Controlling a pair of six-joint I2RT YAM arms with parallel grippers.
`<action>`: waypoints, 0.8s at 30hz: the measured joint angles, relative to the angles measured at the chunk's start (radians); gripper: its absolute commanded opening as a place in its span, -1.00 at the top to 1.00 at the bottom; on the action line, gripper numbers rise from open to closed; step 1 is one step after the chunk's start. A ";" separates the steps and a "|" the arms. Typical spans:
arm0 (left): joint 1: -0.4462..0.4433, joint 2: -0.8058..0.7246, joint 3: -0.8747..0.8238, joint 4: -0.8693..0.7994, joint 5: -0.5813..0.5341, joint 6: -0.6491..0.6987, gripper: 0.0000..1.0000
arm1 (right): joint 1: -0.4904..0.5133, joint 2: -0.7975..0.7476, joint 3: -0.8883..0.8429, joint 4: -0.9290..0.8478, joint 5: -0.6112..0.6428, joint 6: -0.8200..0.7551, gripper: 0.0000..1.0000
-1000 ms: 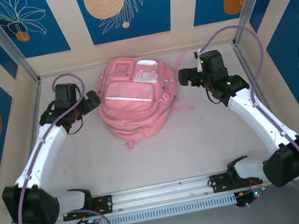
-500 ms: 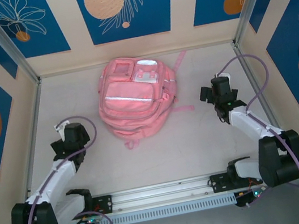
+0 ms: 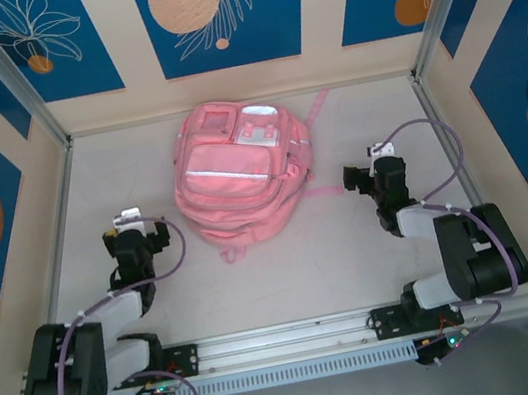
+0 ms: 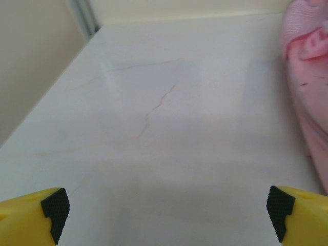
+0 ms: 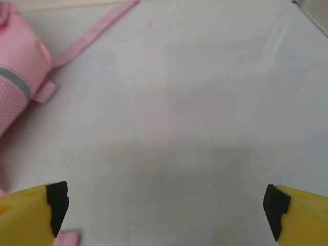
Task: Pack the student bag
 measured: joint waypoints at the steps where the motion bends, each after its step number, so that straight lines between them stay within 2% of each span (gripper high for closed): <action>1: 0.000 0.033 0.001 0.036 0.029 0.015 -1.00 | -0.006 0.021 0.000 0.029 -0.021 -0.006 -0.99; 8: 0.002 0.200 0.047 0.163 0.120 0.050 -1.00 | -0.038 0.087 -0.018 0.152 -0.132 -0.016 -0.99; 13: 0.002 0.298 0.083 0.213 0.105 0.045 -1.00 | -0.047 0.106 -0.020 0.183 -0.163 -0.018 -0.99; 16: 0.003 0.332 0.129 0.182 0.078 0.035 -1.00 | -0.052 0.106 -0.020 0.193 -0.171 -0.018 -0.99; 24: 0.009 0.332 0.154 0.171 0.059 0.026 -1.00 | -0.055 0.106 -0.020 0.194 -0.183 -0.018 -0.99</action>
